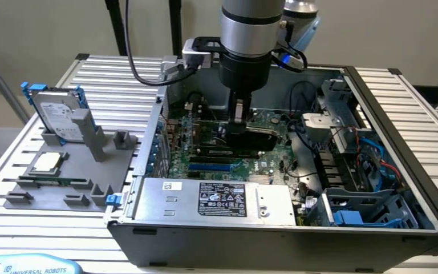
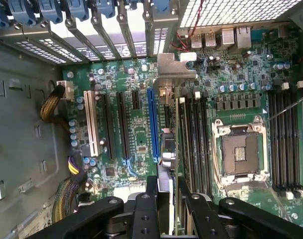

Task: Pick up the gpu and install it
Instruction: 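Insert the gpu into the slot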

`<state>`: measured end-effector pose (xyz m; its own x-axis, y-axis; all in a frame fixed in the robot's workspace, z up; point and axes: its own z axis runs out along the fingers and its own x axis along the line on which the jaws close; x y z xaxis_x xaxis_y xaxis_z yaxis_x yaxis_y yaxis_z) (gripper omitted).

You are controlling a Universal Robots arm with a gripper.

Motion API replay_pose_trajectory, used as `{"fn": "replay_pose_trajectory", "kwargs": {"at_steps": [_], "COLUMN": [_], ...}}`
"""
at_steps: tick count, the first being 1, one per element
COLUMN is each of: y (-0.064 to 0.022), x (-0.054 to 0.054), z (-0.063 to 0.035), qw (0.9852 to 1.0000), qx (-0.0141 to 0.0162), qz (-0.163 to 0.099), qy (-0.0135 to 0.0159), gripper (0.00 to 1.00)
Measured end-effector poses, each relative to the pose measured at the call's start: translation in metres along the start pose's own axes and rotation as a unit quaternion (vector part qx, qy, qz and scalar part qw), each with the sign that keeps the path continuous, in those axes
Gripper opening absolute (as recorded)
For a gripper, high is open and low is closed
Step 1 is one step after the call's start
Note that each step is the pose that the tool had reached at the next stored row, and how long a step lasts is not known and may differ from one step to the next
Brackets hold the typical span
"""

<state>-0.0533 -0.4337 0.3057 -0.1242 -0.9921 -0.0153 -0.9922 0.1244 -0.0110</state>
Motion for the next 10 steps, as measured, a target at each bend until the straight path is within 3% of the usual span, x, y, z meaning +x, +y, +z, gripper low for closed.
{"fn": "replay_pose_trajectory", "kwargs": {"at_steps": [10], "y": [0.013], "x": [0.007], "z": [0.0102], "qw": [1.0], "qx": [-0.0001], "qz": [-0.006], "qy": [0.0], "gripper": [0.27]}}
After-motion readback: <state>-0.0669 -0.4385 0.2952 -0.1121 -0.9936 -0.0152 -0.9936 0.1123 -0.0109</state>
